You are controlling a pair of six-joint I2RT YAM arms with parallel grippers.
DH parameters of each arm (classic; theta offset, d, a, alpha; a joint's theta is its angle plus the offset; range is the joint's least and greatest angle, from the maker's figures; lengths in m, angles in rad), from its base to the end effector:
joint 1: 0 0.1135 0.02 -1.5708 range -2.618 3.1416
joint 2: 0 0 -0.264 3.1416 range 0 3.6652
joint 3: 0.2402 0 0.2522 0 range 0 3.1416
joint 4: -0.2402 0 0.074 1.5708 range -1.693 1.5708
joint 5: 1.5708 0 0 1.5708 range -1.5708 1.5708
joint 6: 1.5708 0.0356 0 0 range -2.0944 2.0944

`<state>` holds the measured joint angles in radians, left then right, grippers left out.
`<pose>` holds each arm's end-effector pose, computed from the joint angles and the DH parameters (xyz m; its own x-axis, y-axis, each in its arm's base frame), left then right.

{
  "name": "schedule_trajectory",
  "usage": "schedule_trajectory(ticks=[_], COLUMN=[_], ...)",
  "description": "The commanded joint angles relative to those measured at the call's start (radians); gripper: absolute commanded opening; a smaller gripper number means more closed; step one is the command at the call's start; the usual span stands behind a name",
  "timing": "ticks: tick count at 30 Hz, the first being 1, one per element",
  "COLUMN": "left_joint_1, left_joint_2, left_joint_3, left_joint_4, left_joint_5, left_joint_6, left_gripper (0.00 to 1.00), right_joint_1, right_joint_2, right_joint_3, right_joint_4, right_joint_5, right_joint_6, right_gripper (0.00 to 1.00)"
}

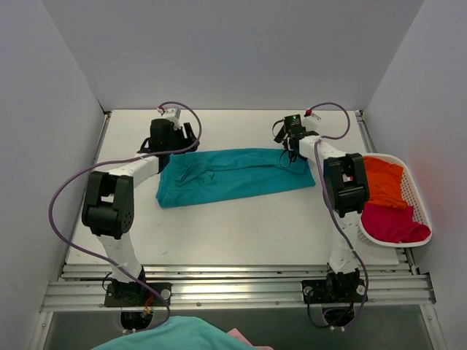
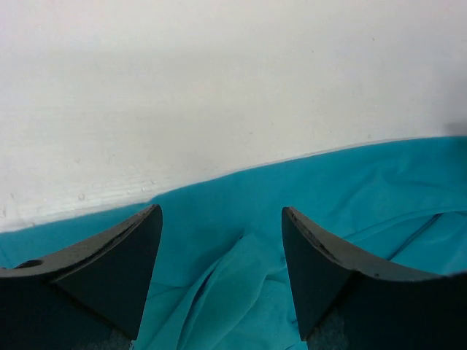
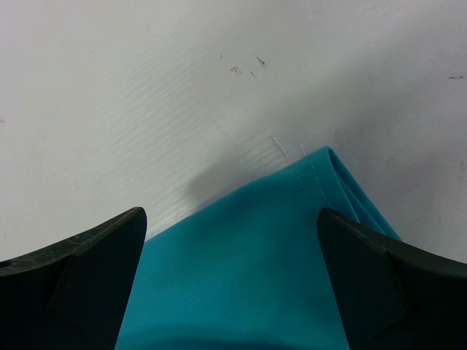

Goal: Fold and stack the t-shirts
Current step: Fold the tshirt

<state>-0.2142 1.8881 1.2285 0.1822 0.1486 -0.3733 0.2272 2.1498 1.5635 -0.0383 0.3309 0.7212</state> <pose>0.4188 -0.0965 0.2114 -0.5416 -0.2513 -0.8022 0.1517 0.9094 -0.3873 0.4791 0.0989 0.1860 -0.3990 0.5487 -0.7347 0.4091 0.8236 0.3929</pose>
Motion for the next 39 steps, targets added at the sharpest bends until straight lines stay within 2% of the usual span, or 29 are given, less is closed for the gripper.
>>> schedule_trajectory(ticks=[1,7,20,39], left_joint_1=[0.004,0.006,-0.010,-0.048], left_joint_2=[-0.015,-0.026,-0.023,0.061], left_joint_3=[0.081,0.066,0.005,0.066], left_joint_4=[-0.131,-0.161,-0.155,-0.276], left_joint_5=[0.020,0.048,0.072,-0.027], left_joint_6=[0.191,0.238,0.221,0.198], left_gripper=[0.75,0.71,0.66,0.63], right_joint_1=[-0.006,-0.017,-0.078,-0.123], right_joint_2=[0.007,0.028,0.051,0.042], right_joint_3=[0.035,0.056,0.047,0.017], right_joint_4=[0.008,0.000,0.009,0.029], right_joint_5=[-0.004,-0.020,-0.049,-0.105], right_joint_6=[-0.019,-0.028,-0.037,-0.028], right_gripper=[1.00,1.00,1.00,1.00])
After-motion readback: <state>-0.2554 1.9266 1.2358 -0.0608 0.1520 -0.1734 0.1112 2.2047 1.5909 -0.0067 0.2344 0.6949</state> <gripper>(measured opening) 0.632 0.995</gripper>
